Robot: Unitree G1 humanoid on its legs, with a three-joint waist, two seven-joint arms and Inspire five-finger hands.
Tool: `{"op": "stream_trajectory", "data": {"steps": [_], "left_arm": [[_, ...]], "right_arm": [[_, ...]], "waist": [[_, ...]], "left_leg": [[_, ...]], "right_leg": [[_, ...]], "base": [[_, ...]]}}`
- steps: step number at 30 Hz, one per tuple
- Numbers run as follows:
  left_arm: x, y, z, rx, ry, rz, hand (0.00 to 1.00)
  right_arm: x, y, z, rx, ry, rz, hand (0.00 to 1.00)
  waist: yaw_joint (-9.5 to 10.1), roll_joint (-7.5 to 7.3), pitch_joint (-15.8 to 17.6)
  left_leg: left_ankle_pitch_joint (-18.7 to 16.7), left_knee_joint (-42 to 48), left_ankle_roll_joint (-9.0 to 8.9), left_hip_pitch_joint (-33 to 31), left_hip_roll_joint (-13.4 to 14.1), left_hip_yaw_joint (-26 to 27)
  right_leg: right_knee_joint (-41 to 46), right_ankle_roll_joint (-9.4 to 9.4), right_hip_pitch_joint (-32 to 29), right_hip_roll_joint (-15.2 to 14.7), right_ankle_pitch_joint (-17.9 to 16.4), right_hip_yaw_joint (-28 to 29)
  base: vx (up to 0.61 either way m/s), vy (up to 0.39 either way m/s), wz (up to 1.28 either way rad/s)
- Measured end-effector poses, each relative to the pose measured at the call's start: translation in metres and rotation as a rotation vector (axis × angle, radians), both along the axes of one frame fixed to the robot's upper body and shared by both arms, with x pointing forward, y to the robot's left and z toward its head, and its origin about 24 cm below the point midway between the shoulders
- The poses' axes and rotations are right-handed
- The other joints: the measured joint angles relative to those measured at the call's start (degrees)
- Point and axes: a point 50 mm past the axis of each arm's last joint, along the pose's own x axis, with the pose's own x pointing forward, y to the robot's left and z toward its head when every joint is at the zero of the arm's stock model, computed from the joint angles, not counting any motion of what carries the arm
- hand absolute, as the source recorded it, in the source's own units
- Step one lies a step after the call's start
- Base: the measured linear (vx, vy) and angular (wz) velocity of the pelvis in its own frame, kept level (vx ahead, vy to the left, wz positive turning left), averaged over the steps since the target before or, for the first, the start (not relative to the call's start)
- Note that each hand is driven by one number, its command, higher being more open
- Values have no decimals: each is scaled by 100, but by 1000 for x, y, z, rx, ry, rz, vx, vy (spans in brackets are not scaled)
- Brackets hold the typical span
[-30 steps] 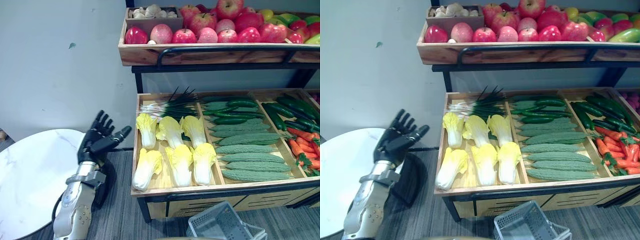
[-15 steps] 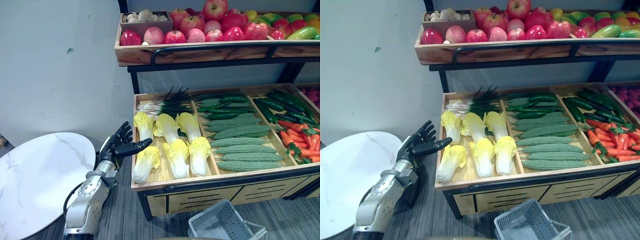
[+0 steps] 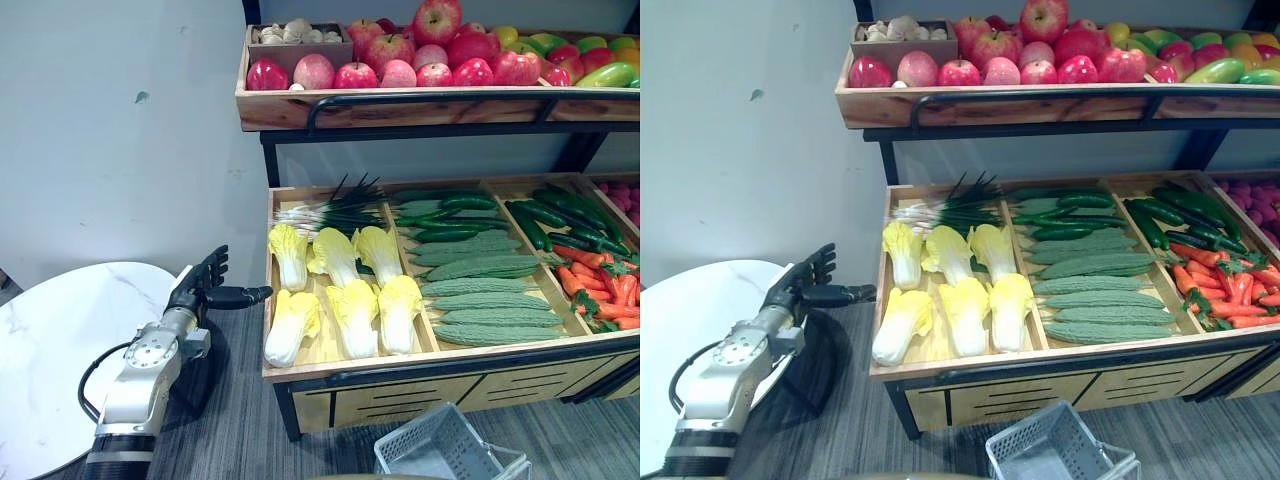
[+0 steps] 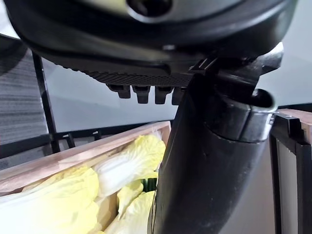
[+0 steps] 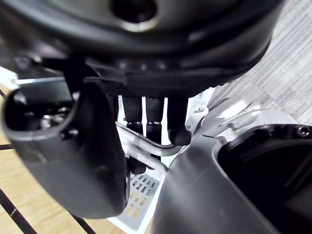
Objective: Pick vegetable in the basket
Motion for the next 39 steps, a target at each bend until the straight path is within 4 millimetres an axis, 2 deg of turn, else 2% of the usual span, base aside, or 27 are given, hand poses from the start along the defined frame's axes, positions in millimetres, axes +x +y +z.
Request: {"op": "stream_trajectory", "data": {"steps": [10, 17, 26, 32, 39], "left_arm": [[5, -4, -17, -38, 84, -72, 100], [8, -13, -19, -46, 96, -127, 100], [16, -39, -22, -70, 101, -197, 100], [15, -39, -31, -68, 135, -163, 100], [24, -35, -26, -9, 116, -108, 100]], "right_arm": [[2, -4, 1, -5, -14, 6, 0], [3, -3, 1, -3, -25, 7, 0], [5, -6, 3, -21, -42, 7, 0], [3, -6, 3, -20, -37, 5, 0], [2, -7, 3, -23, -38, 1, 0]], "waist": [[-46, 108, -26], [-150, 93, -12], [-233, 165, 134], [-314, 160, 184], [-333, 145, 316]], "left_leg": [[104, -2, -42, -131, 52, 75], [43, -3, -30, -133, 60, 349], [54, -4, -49, -287, 148, 494], [77, -4, -64, -321, 179, 496], [219, -4, -26, -340, 172, 499]], "right_leg": [[1, -10, -135, 45, 5, 45], [-157, -36, -162, 21, 60, 263], [-242, -69, -298, 82, 83, 288], [-244, -72, -342, 114, 85, 305], [-252, -70, -354, 108, 83, 314]], "base": [[-42, -28, -2], [-84, -17, -15], [-47, -42, -1], [-7, -15, 0], [-4, -1, 0]]}}
